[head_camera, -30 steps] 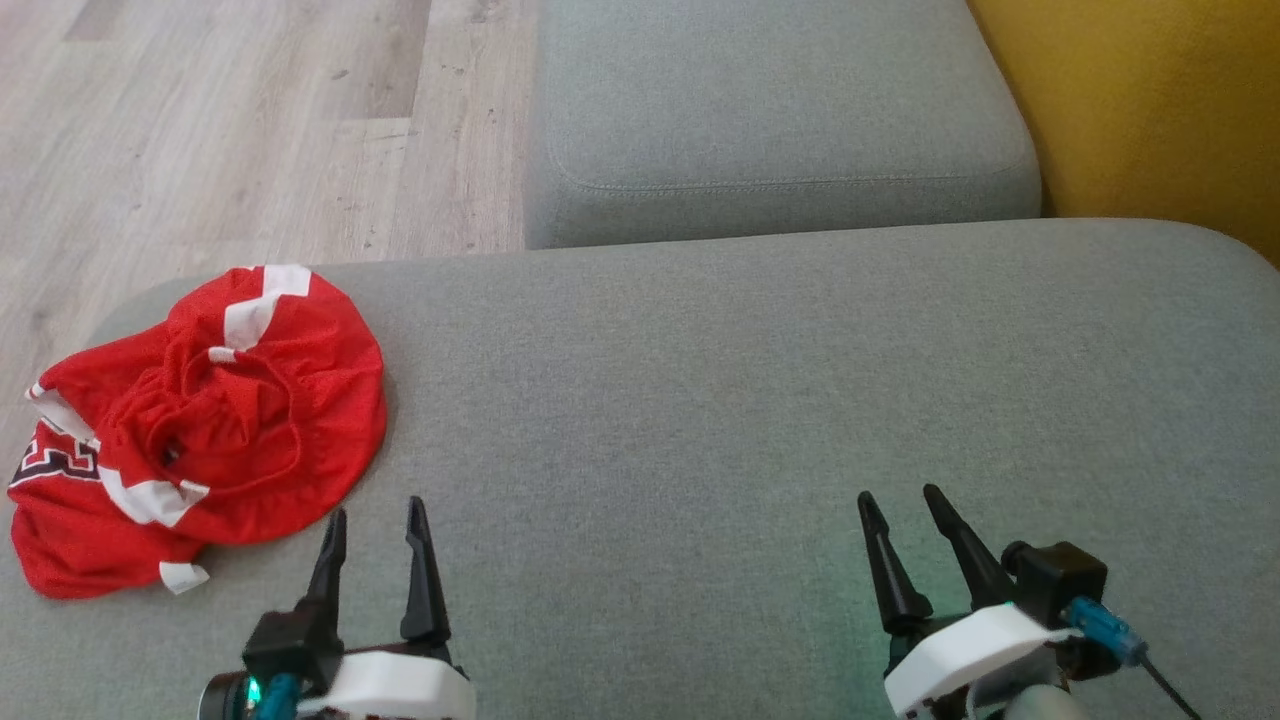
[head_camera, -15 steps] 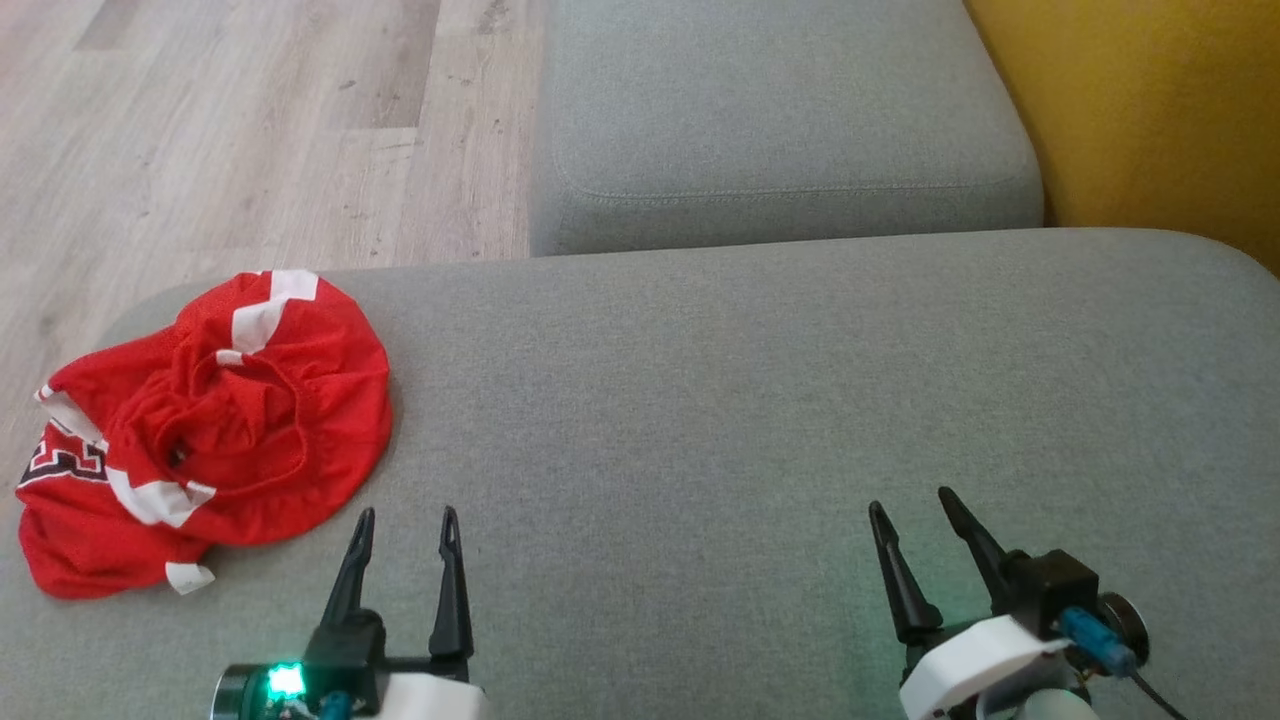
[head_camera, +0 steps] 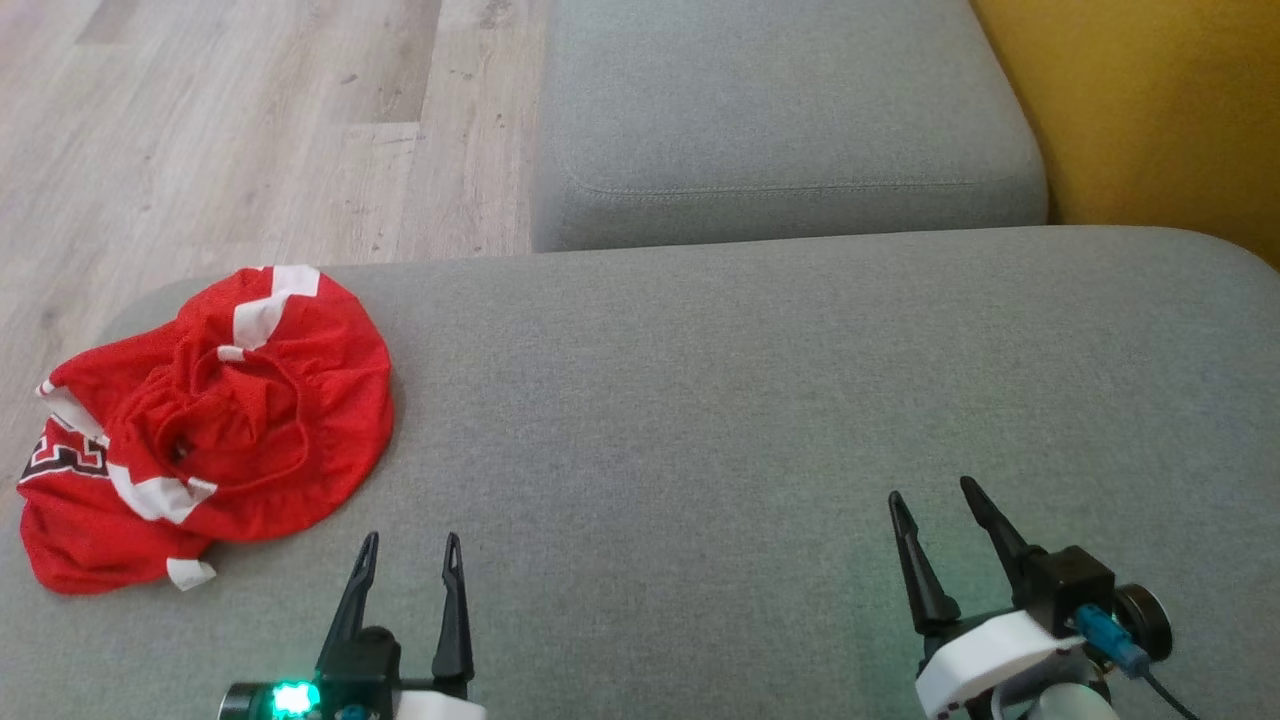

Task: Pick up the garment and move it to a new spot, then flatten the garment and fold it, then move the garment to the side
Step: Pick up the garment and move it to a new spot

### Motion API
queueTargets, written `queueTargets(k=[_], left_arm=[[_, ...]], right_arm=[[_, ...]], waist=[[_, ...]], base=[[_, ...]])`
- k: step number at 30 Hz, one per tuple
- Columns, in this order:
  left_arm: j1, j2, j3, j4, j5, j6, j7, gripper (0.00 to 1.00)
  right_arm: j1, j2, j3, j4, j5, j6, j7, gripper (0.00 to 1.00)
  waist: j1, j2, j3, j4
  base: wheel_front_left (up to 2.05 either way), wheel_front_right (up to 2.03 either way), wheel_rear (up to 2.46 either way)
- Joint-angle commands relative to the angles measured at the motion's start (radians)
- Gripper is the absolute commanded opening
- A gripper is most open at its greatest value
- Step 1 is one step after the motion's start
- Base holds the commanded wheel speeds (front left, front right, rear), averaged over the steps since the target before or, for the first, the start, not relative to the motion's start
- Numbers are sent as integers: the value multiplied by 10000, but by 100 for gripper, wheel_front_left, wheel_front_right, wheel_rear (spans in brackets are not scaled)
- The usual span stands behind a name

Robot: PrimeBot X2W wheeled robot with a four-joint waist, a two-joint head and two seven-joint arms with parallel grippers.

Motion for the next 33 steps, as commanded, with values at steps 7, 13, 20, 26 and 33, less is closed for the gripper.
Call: queueTargets(k=[7,13,20,26,33], left_arm=[[-563,50,202,22,-281,160,-97,100],[-690,50,180,84,-421,402,-97,100],[-761,50,280,-15,-340,604,-97,100],[-711,51,473,-81,-249,630,-97,100],[-701,62,710,-199,-118,666,-97,100]], right_arm=[[-461,-82,120,-323,130,-7,-137,100],[-515,-82,350,-398,189,-7,-137,100],[-514,-81,696,-589,258,-7,-137,100],[-523,-81,1002,-696,342,-7,-138,100],[-456,-81,1102,-721,349,-7,-138,100]], waist=[[-1,0,50,123],[-1,0,135,558],[-1,0,201,1617],[-1,0,238,2463],[-1,0,262,3492]], base=[[0,0,0],[0,0,0],[0,0,0],[0,0,0],[0,0,0]])
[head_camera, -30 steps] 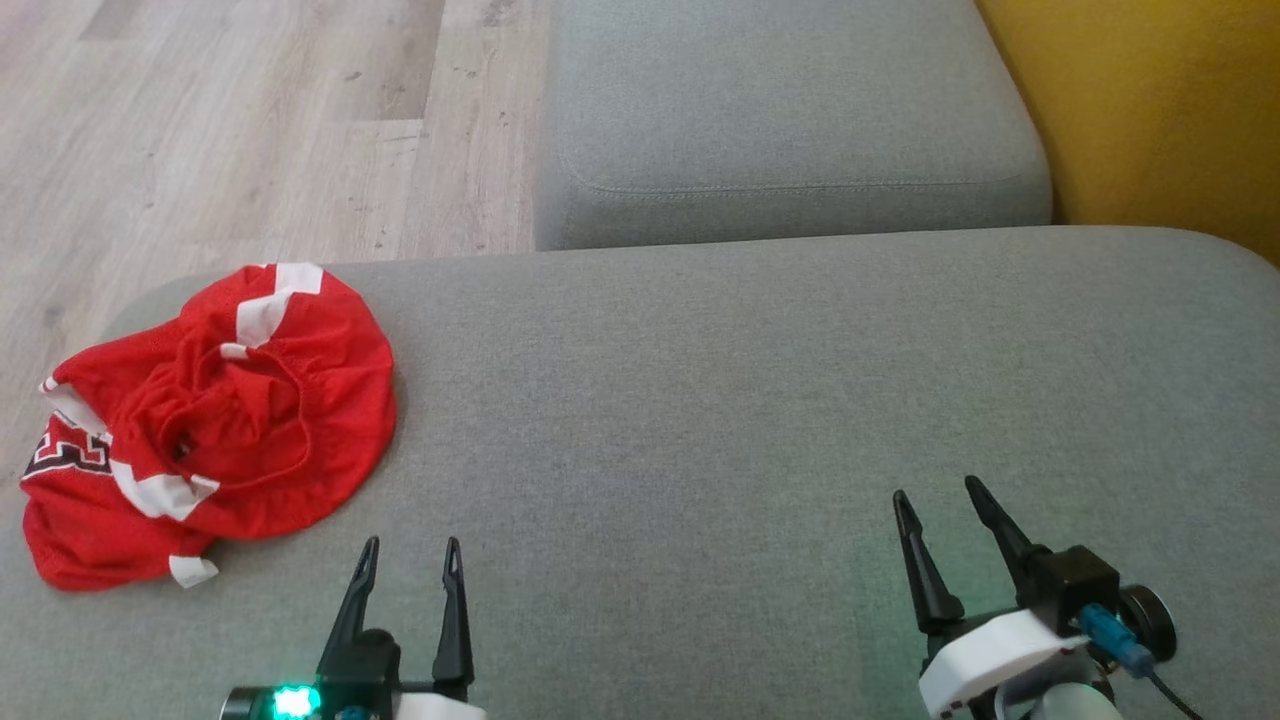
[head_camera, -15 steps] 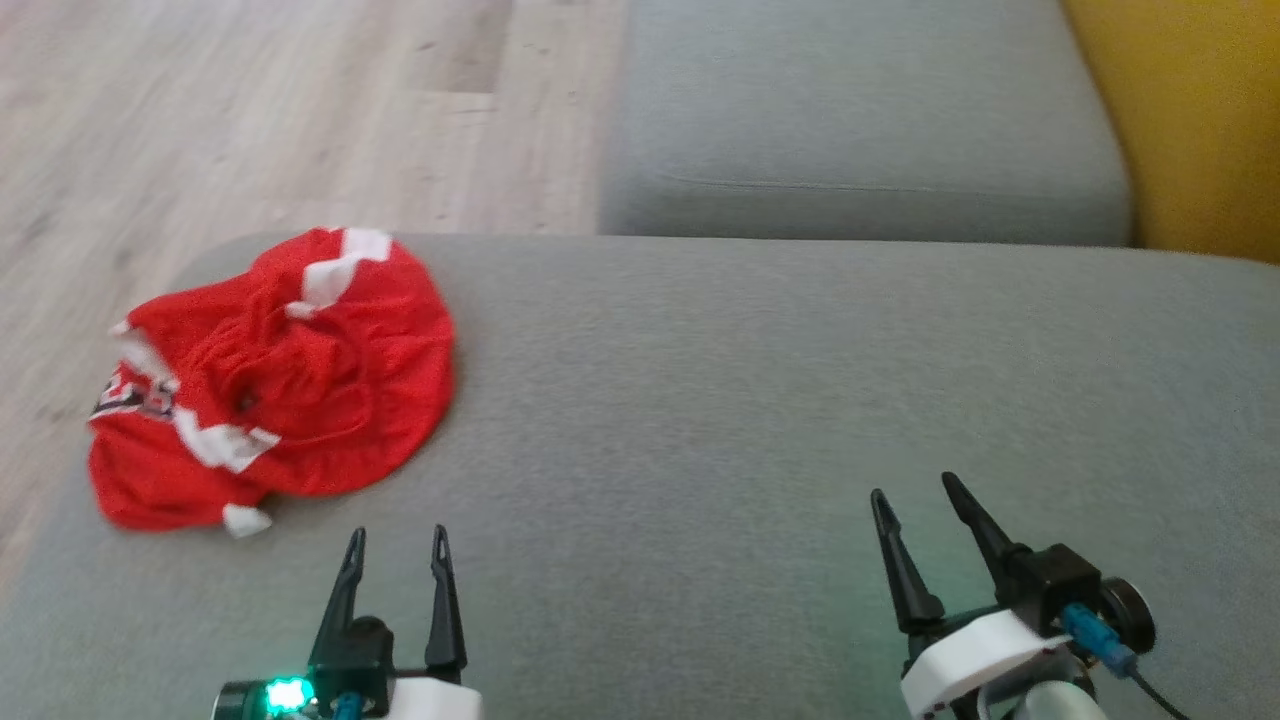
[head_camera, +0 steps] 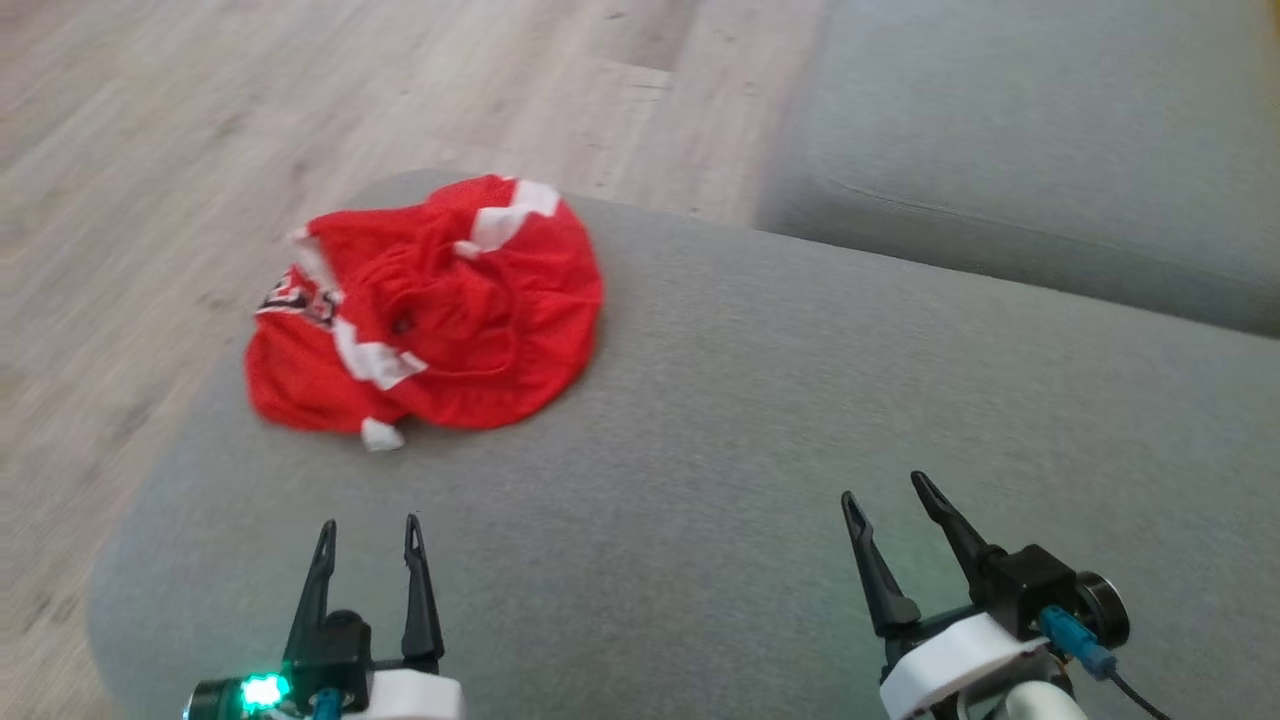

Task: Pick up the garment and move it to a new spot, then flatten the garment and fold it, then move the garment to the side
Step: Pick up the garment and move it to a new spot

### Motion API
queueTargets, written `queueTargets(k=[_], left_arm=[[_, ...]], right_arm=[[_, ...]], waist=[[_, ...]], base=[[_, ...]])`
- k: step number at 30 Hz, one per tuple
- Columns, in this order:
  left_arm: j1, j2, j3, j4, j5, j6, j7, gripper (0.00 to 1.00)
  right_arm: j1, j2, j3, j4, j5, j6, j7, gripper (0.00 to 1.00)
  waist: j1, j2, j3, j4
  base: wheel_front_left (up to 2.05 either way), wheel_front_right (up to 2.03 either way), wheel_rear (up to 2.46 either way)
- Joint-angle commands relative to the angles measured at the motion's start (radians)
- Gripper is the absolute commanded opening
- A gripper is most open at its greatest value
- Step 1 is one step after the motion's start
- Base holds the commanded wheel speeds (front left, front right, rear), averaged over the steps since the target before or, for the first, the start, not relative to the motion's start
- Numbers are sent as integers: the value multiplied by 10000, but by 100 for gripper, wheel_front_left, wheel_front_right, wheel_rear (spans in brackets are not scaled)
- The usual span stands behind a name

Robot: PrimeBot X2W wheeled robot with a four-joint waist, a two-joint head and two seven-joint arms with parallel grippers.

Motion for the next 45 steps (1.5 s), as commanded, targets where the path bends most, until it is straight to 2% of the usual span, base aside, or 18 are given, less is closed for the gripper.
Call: queueTargets(k=[1,9,21,28,33,37,40,41,45], left_arm=[[-450,23,353,-362,88,49,-97,100],[-419,19,449,-405,136,28,-97,100],[-577,121,434,-756,438,20,-97,100],[-1303,331,334,-1437,714,2,-97,100],[-2382,597,346,-1991,820,-107,-97,100],[-3983,930,428,-2323,838,-348,-97,100],[-5368,1187,388,-1841,813,-737,-97,100],[-6334,1305,344,-1027,742,-1052,-83,100],[-8113,1386,172,1113,455,-1887,586,100]], right_arm=[[-445,-76,193,-338,57,-7,-136,100],[-462,-76,225,-350,-2,-7,-136,100],[-408,-76,276,-370,-75,-7,-136,100],[-357,-76,138,-413,-378,-7,-136,100],[-619,-76,-115,-613,-778,-7,-136,100],[-961,-107,-281,-693,-1343,-7,-136,100],[-1185,-391,-300,-764,-1554,-7,-136,100],[-1307,-640,-307,-840,-1621,-7,-136,100],[-1480,-1116,-315,-1068,-1665,-7,-136,100]], waist=[[0,0,14,361],[0,0,38,779],[0,0,81,722],[0,0,561,779],[0,0,1378,805],[0,0,2283,845],[0,0,2877,860],[0,0,3202,843],[0,0,3690,712]], base=[[0,0,0],[0,0,0],[0,0,0],[0,0,0],[0,0,0],[0,0,0],[0,0,0],[0,0,0],[0,0,0]])
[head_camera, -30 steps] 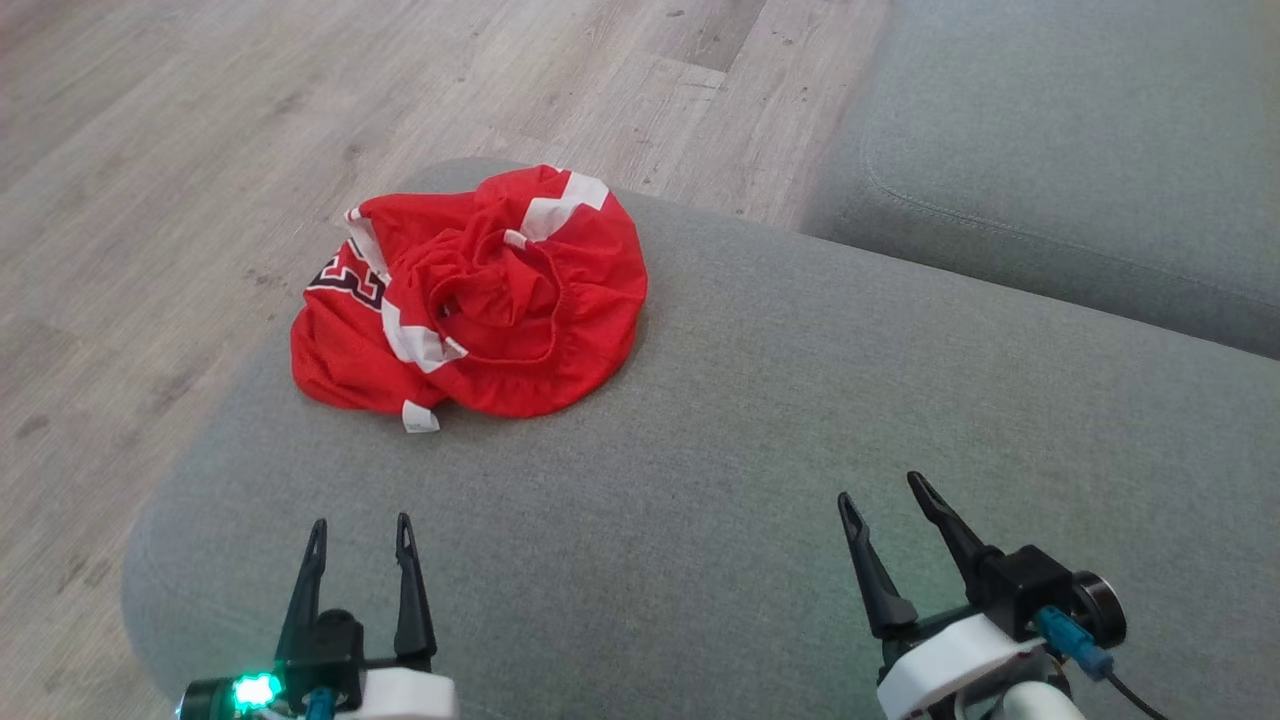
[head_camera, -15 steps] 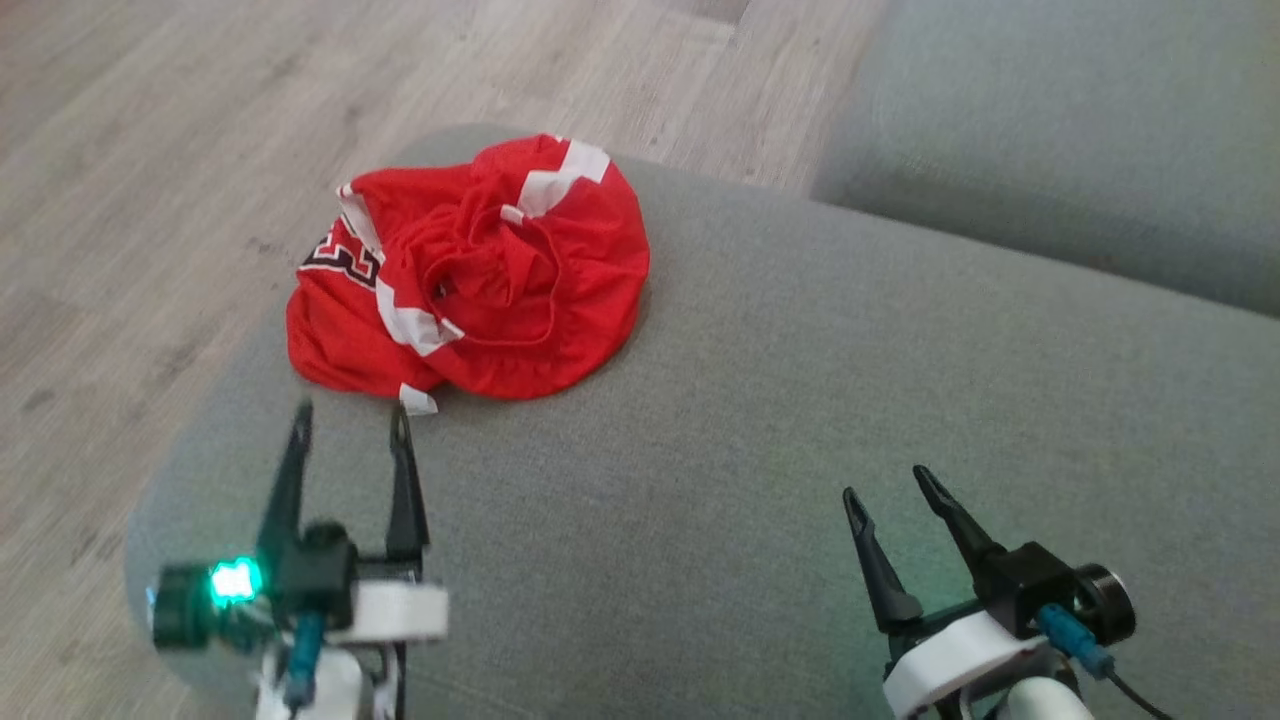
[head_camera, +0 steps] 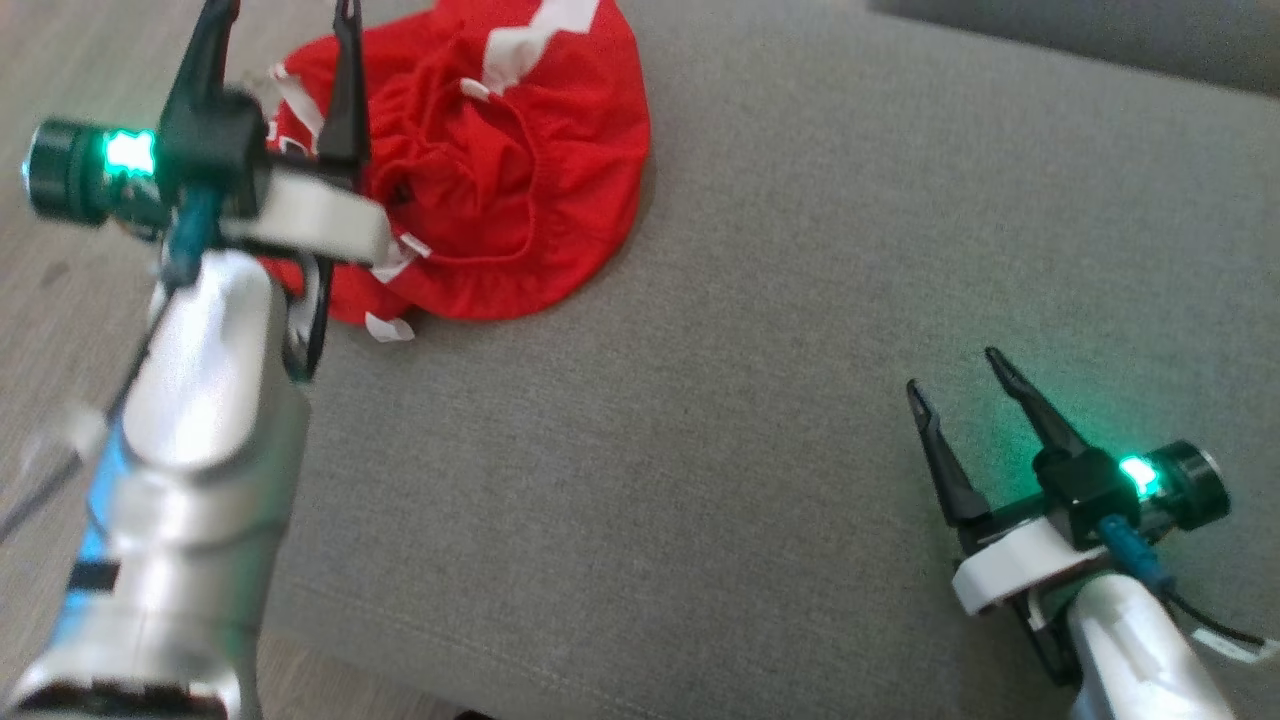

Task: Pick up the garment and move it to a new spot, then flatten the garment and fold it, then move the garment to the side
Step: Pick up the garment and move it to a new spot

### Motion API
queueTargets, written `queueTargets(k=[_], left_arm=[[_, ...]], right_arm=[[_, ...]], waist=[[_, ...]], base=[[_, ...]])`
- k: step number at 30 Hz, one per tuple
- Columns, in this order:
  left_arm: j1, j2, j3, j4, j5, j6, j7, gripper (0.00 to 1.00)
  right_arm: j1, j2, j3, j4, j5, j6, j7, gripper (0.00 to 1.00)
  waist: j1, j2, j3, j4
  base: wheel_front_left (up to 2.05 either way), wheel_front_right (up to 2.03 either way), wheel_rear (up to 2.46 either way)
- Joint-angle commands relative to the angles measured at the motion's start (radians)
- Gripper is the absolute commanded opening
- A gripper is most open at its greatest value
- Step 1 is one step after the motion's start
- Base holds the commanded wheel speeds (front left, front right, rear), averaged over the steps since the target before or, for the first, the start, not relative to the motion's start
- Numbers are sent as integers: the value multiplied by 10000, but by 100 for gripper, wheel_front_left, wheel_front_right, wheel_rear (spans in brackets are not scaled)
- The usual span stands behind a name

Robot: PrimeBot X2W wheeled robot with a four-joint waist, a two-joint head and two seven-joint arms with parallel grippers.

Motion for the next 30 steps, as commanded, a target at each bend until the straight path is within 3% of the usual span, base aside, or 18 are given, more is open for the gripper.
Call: queueTargets(k=[1,7,15,16,18,30], left_arm=[[-595,382,222,161,-91,-155,175,100],[-1485,272,205,3363,-433,-511,1456,100],[-1335,-164,438,6115,-1083,-704,1925,100],[-1349,-220,470,6308,-1180,-787,1871,83],[-1430,-257,494,6564,-1285,-881,1606,3],[-2268,152,297,6886,-1189,-754,-428,0]], right_arm=[[-258,-130,213,-398,-62,-7,-134,100],[-103,-475,89,-748,-84,-7,-134,100],[182,-756,-6,-991,-118,-7,-134,100],[195,-777,-8,-1000,-120,-7,-134,100],[194,-793,9,-996,-130,-7,-134,100],[105,-443,203,-867,-50,-7,-134,100]], waist=[[-4,0,363,-121],[-4,0,533,-275],[-4,0,620,-279],[-4,0,624,-271],[-4,0,621,-262],[-4,0,-103,-666]], base=[[0,0,0],[0,0,0],[0,0,0],[0,0,0],[0,0,0],[0,0,0]])
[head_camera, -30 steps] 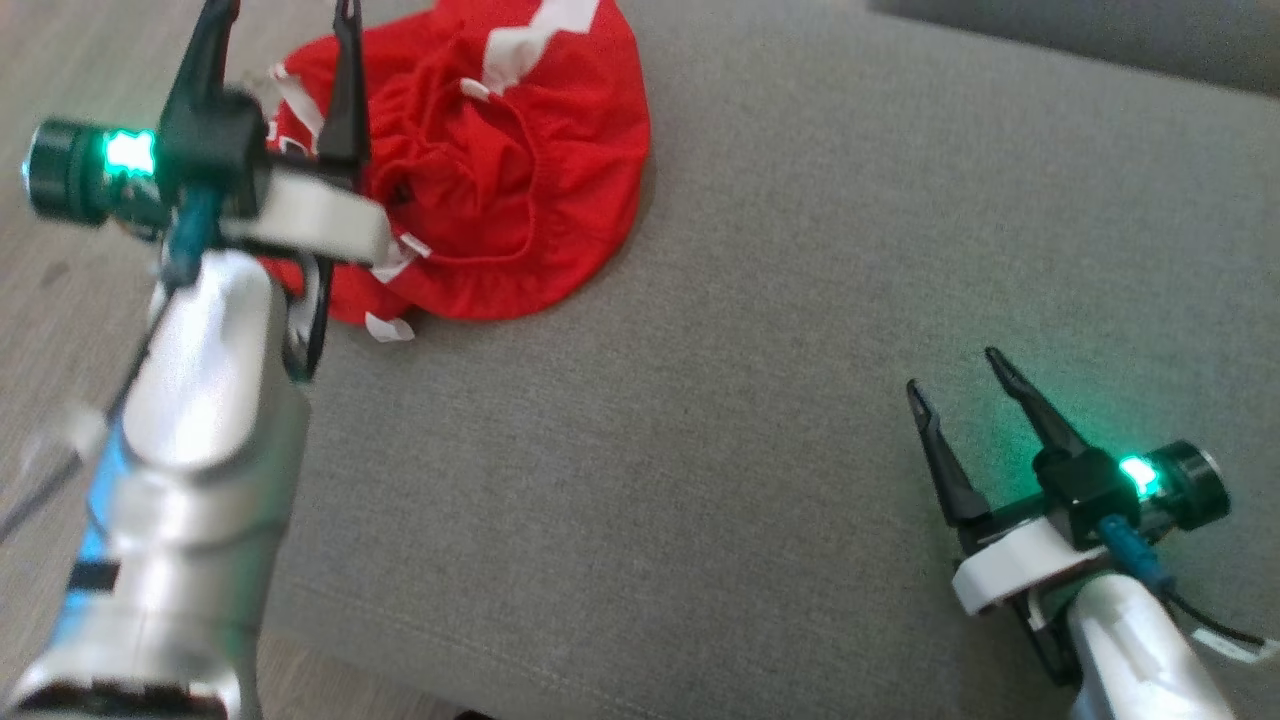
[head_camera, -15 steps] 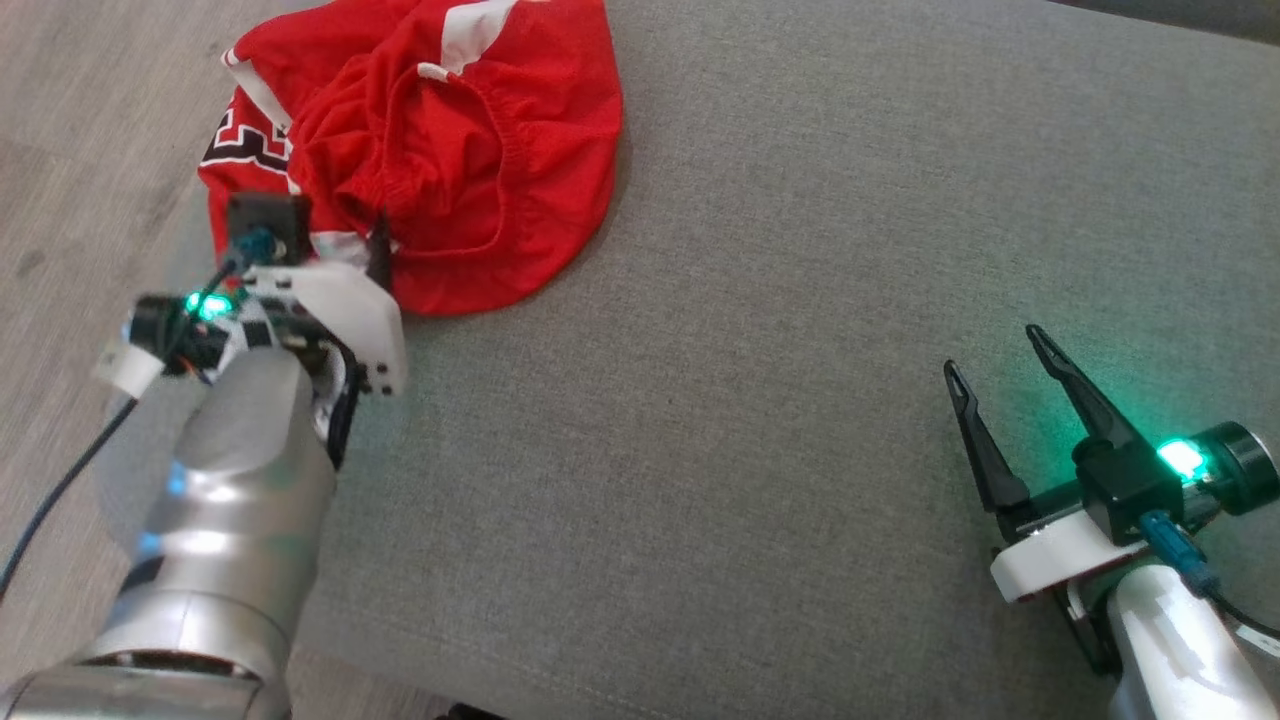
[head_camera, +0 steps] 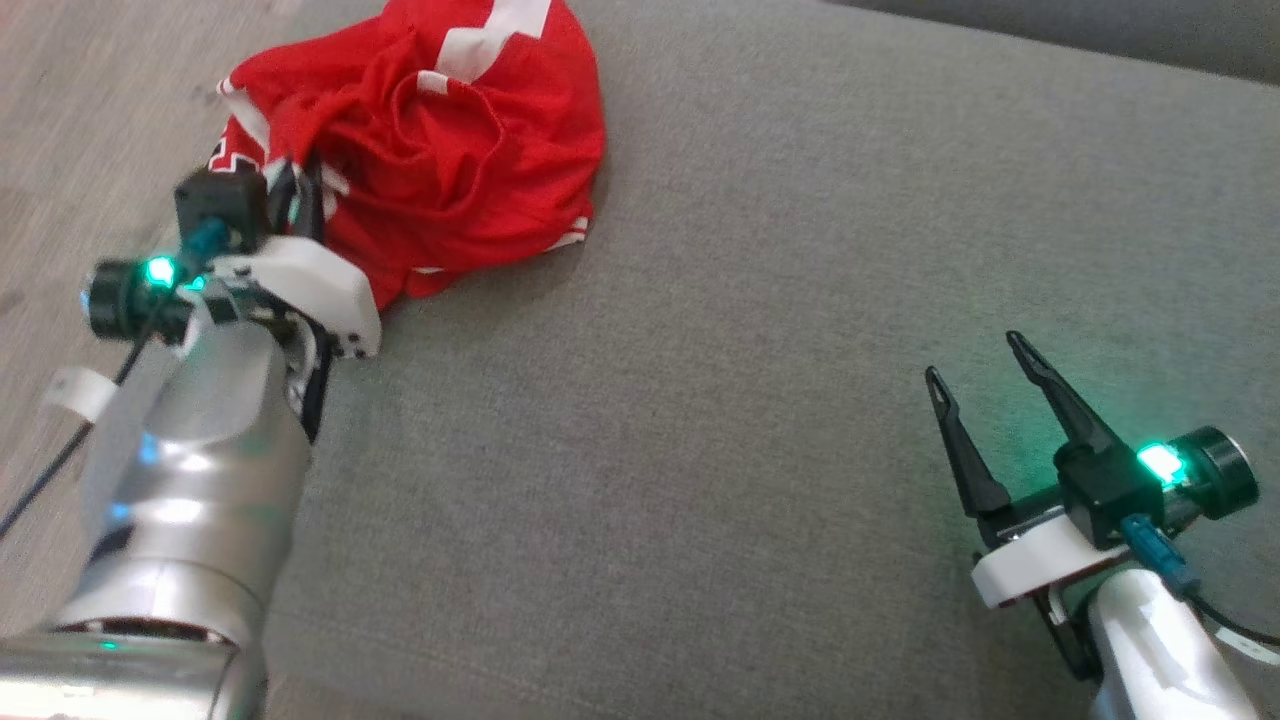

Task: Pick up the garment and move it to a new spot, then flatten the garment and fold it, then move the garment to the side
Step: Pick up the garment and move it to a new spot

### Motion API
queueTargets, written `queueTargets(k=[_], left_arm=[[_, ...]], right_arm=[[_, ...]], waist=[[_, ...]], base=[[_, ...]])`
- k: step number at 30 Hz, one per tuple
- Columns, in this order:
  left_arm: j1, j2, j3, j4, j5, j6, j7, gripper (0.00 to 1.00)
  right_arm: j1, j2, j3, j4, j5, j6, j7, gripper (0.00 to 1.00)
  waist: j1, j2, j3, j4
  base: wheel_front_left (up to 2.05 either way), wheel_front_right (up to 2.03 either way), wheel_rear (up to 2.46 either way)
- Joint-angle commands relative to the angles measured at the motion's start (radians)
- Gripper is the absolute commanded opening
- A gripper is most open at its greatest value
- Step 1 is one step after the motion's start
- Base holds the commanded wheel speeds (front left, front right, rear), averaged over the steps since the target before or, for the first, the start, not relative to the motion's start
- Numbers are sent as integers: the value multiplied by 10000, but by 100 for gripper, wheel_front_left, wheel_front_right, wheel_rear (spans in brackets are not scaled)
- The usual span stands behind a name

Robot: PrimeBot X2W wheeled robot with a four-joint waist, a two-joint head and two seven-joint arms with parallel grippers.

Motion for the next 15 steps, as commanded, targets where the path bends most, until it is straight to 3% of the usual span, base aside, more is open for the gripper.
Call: queueTargets(k=[1,7,15], left_arm=[[-678,667,1,-484,205,87,-272,0],[-1394,1053,-533,-1265,769,112,-424,0],[-2475,1492,-1261,-2443,1324,-233,-428,0]], right_arm=[[51,149,217,-248,49,-7,-109,100],[-93,707,207,-307,139,-7,-109,100],[-197,1377,166,-561,328,-7,-109,100]], waist=[[0,0,-335,-226],[0,0,-987,-931],[0,0,-2114,-3036]], base=[[0,0,0],[0,0,0],[0,0,0]])
